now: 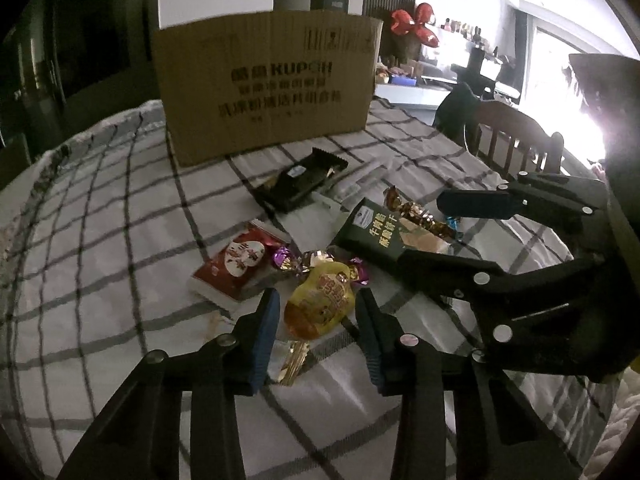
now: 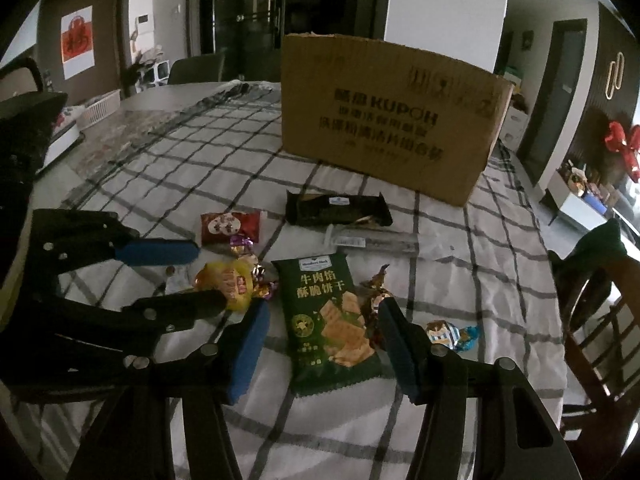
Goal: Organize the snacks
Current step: 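Grasp the green biscuit packet with right tool while left tool grasps the yellow candy, then lift the green packet with right tool while left tool holds the yellow candy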
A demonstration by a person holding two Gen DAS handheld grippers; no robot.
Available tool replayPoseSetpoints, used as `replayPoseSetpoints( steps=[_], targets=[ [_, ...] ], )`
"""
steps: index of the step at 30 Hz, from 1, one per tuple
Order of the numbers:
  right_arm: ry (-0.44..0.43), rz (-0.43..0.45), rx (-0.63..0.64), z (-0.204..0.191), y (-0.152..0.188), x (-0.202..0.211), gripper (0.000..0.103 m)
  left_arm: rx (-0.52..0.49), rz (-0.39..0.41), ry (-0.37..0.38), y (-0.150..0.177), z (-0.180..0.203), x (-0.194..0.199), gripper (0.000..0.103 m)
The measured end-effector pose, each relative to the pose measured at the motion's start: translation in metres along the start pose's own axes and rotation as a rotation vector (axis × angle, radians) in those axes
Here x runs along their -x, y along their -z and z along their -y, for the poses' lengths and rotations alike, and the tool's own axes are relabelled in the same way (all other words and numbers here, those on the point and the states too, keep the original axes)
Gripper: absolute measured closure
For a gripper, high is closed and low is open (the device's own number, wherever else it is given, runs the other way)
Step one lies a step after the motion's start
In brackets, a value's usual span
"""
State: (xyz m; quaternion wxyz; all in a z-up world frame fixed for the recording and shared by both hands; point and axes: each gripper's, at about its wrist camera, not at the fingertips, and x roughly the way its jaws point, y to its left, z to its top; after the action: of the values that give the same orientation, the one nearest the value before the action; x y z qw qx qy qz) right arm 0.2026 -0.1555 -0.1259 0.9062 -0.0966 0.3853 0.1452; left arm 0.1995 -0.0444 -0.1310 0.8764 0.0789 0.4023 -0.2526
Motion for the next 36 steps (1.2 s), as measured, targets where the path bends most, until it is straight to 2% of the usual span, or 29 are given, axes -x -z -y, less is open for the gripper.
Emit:
replayPoseSetpoints(
  steps=[6, 11, 16, 20, 25, 26, 35, 36],
  targets=[
    [-0.019, -0.011, -0.009, 0.002, 0.002, -0.006, 0.046, 0.006, -0.011, 0.009, 0.0, 0.0, -0.007, 0.072],
    [-0.037, -0.015, -0.01, 0.001, 0.003, -0.008, 0.046, 0.006, 0.004, -0.004, 0.0, 0.002, 0.004, 0.085],
    [-0.047, -0.02, 0.004, 0.0, 0.001, -0.012, 0.046, 0.073, 0.027, -0.007, -0.003, -0.003, 0.014, 0.086],
    [-0.086, -0.05, -0.008, 0.003, -0.002, -0.023, 0.049, 0.095, 0.026, 0.002, -0.005, -0.003, 0.012, 0.086],
    [-0.096, -0.072, -0.031, 0.009, -0.003, -0.032, 0.05, 0.105, 0.03, 0.002, -0.006, -0.003, 0.011, 0.086],
    [-0.095, -0.071, -0.031, 0.009, -0.003, -0.032, 0.056, 0.106, 0.03, 0.001, -0.006, -0.003, 0.011, 0.086],
    [-0.082, -0.015, -0.042, 0.011, -0.005, -0.011, 0.058, 0.139, 0.073, -0.026, -0.014, 0.0, 0.028, 0.087],
    [-0.078, -0.002, -0.047, 0.012, -0.006, -0.006, 0.062, 0.144, 0.083, -0.029, -0.016, 0.0, 0.031, 0.087]
  ],
)
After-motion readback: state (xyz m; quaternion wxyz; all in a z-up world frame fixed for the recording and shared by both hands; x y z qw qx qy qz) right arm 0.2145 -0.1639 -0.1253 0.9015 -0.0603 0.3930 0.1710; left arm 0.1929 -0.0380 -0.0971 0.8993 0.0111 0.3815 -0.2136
